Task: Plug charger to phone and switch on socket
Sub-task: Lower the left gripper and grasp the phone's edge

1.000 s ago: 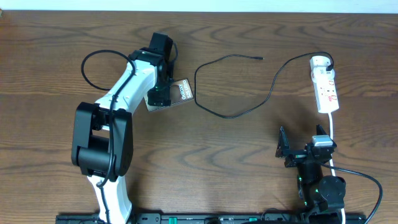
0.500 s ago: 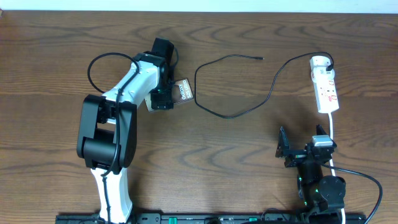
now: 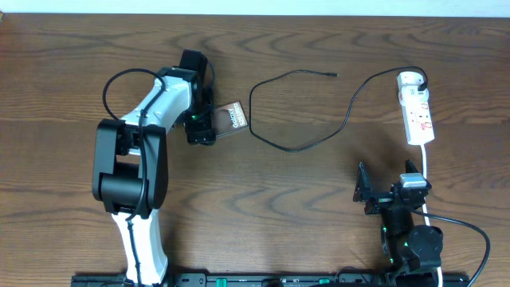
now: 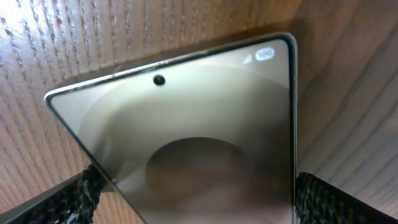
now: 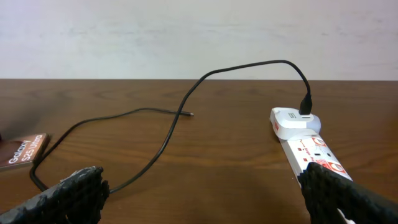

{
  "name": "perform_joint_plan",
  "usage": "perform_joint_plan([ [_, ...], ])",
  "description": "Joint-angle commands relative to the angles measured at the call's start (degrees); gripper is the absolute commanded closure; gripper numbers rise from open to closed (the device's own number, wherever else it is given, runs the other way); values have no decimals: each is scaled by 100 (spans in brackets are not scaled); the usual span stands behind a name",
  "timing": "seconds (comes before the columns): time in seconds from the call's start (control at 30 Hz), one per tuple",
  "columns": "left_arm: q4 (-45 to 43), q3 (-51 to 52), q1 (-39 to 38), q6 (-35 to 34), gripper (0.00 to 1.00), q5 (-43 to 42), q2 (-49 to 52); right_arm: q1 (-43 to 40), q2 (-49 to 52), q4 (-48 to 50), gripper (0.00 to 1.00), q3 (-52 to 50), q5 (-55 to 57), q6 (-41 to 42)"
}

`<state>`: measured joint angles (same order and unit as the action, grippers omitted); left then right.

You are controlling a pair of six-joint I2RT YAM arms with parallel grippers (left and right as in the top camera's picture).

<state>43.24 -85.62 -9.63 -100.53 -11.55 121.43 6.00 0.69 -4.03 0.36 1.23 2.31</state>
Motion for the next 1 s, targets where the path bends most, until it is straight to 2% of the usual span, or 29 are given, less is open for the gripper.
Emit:
perform_joint_plan([
  [0.0,59,37,24,-9,2,-26,271,-33,-26,-24,1,-4,-13,-70],
  [0.23,61,37,31,28,2,83,289,-33,-20,-24,1,-4,-13,-70],
  [0.4,127,37,31,501,0,417,289,-33,-20,-24,1,-4,-13,-70],
  [0.57,293,37,31,601,5,649,289,-33,-20,-24,1,-4,-13,-70],
  [0.7,251,37,35,608,15,678,289,-33,-20,-24,1,-4,-13,-70],
  [0.97,227,37,35,1272,17,1080,289,-35,-20,-24,1,-4,-13,-70],
])
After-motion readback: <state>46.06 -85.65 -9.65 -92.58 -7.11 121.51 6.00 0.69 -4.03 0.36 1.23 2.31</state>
